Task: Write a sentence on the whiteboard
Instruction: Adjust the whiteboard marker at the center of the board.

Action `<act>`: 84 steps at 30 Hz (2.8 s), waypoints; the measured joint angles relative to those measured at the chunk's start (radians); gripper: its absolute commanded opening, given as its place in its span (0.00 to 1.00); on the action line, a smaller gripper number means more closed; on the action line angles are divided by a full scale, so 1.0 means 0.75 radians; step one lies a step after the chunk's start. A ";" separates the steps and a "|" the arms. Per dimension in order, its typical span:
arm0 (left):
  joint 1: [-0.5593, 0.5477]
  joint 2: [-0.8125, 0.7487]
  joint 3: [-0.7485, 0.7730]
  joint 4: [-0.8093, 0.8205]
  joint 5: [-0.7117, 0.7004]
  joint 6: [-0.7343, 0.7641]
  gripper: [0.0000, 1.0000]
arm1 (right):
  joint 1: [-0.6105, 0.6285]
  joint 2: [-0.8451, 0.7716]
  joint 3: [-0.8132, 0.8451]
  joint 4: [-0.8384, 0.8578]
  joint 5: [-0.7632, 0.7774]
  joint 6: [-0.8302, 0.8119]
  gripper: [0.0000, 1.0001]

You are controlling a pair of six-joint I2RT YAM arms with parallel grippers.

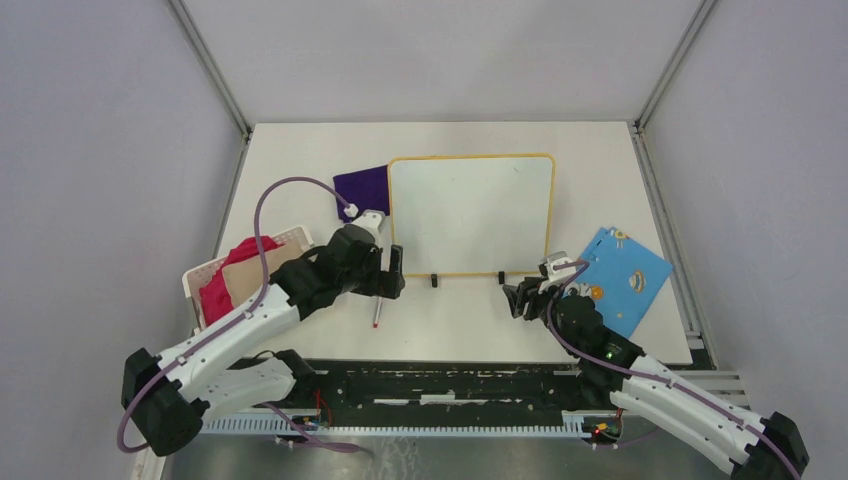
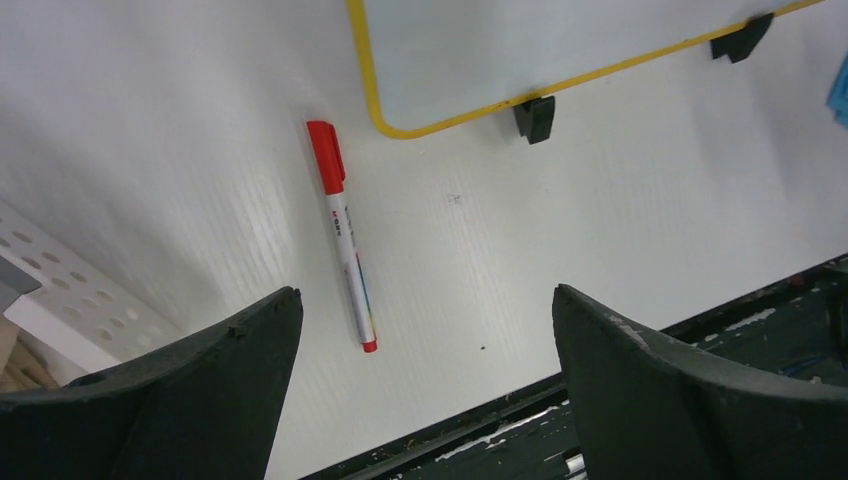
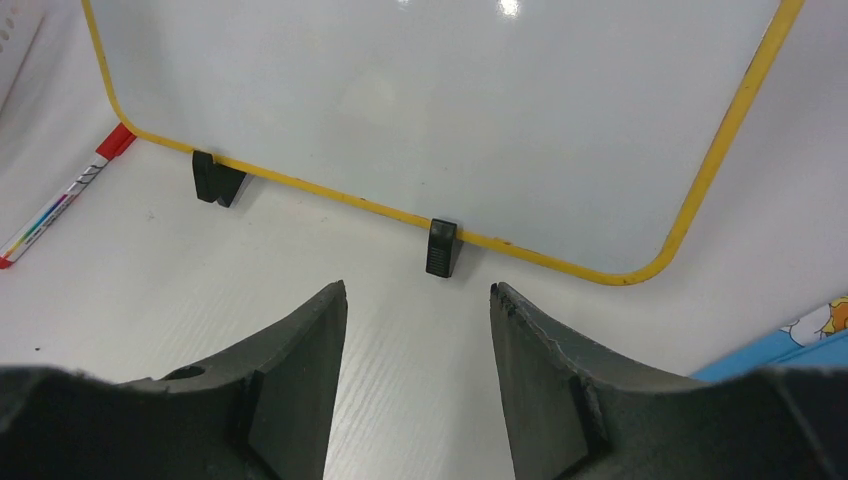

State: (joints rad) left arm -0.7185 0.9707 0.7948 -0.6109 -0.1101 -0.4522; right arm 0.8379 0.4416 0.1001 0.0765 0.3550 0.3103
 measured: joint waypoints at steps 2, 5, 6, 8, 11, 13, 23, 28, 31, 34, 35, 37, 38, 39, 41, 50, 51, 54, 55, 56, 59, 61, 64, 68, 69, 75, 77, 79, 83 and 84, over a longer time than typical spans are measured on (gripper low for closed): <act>-0.027 0.054 0.001 -0.011 -0.065 -0.015 1.00 | 0.000 -0.007 -0.001 0.000 0.014 0.004 0.60; -0.033 0.104 0.001 -0.026 -0.155 -0.024 1.00 | 0.000 -0.016 -0.001 0.001 0.032 0.007 0.63; -0.033 0.109 0.002 -0.026 -0.180 -0.028 1.00 | 0.000 -0.018 -0.001 0.001 0.038 0.009 0.64; -0.033 0.116 0.004 -0.026 -0.228 -0.034 1.00 | 0.000 -0.021 -0.001 0.000 0.045 0.010 0.66; -0.033 0.140 0.013 -0.019 -0.258 -0.038 0.99 | 0.000 -0.025 -0.001 0.000 0.058 0.014 0.68; -0.033 0.158 0.013 -0.016 -0.257 -0.041 0.99 | 0.000 -0.026 -0.001 0.000 0.064 0.014 0.69; -0.047 0.199 -0.042 0.055 -0.153 -0.049 0.85 | 0.000 -0.002 -0.001 -0.014 0.065 0.001 0.69; -0.077 0.287 -0.047 0.061 -0.139 -0.051 0.81 | 0.000 -0.002 -0.001 -0.020 0.063 -0.007 0.69; -0.077 0.311 -0.070 0.071 -0.141 -0.055 0.81 | 0.000 -0.003 -0.001 -0.033 0.062 -0.012 0.68; -0.077 0.329 -0.104 0.094 -0.141 -0.062 0.77 | 0.000 -0.007 -0.001 -0.047 0.061 -0.018 0.69; -0.077 0.342 -0.113 0.101 -0.140 -0.069 0.76 | 0.000 -0.012 -0.001 -0.049 0.061 -0.019 0.68; -0.077 0.371 -0.126 0.119 -0.140 -0.078 0.73 | 0.000 -0.017 -0.001 -0.050 0.061 -0.023 0.68; -0.077 0.390 -0.130 0.126 -0.139 -0.082 0.72 | 0.000 -0.020 -0.001 -0.050 0.061 -0.025 0.68; -0.077 0.406 -0.132 0.134 -0.138 -0.090 0.71 | 0.000 -0.021 -0.001 -0.050 0.061 -0.026 0.68; -0.077 0.434 -0.139 0.156 -0.130 -0.103 0.69 | 0.000 -0.022 -0.001 -0.052 0.061 -0.026 0.68; -0.077 0.488 -0.205 0.238 -0.108 -0.156 0.64 | 0.000 -0.043 -0.001 -0.066 0.061 -0.027 0.68; -0.077 0.490 -0.210 0.241 -0.105 -0.159 0.63 | 0.000 -0.043 -0.001 -0.066 0.061 -0.027 0.68; -0.077 0.490 -0.213 0.259 -0.094 -0.171 0.59 | 0.000 -0.042 -0.001 -0.066 0.061 -0.027 0.68; -0.077 0.490 -0.214 0.266 -0.093 -0.173 0.58 | 0.000 -0.041 -0.001 -0.066 0.061 -0.027 0.68; -0.078 0.490 -0.215 0.269 -0.090 -0.175 0.56 | 0.000 -0.038 -0.001 -0.066 0.061 -0.027 0.68; -0.079 0.490 -0.217 0.277 -0.082 -0.178 0.51 | 0.000 -0.034 -0.001 -0.066 0.061 -0.027 0.68; -0.084 0.490 -0.218 0.281 -0.078 -0.179 0.47 | 0.000 -0.033 -0.001 -0.066 0.062 -0.027 0.68; -0.091 0.490 -0.218 0.280 -0.074 -0.179 0.43 | 0.000 -0.030 -0.001 -0.066 0.062 -0.027 0.68; -0.092 0.494 -0.218 0.274 -0.099 -0.186 0.42 | 0.000 -0.031 -0.001 -0.067 0.062 -0.027 0.68; -0.092 0.495 -0.218 0.271 -0.112 -0.194 0.43 | 0.000 -0.032 -0.001 -0.067 0.062 -0.027 0.68; -0.092 0.521 -0.193 0.234 -0.204 -0.225 0.44 | 0.000 -0.034 -0.001 -0.069 0.062 -0.027 0.68; -0.092 0.549 -0.170 0.228 -0.231 -0.233 0.43 | 0.000 -0.034 -0.001 -0.069 0.062 -0.027 0.68; -0.092 0.583 -0.146 0.228 -0.250 -0.236 0.43 | 0.000 -0.034 -0.001 -0.070 0.062 -0.027 0.68; -0.092 0.635 -0.107 0.237 -0.272 -0.237 0.41 | 0.000 -0.038 -0.001 -0.073 0.062 -0.027 0.68; -0.092 0.645 -0.100 0.241 -0.274 -0.237 0.40 | 0.000 -0.039 -0.001 -0.074 0.062 -0.027 0.68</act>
State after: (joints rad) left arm -0.7876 1.4548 0.7200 -0.4301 -0.3157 -0.6296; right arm 0.8379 0.4122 0.0994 0.0208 0.4011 0.2897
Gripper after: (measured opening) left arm 0.417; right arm 0.680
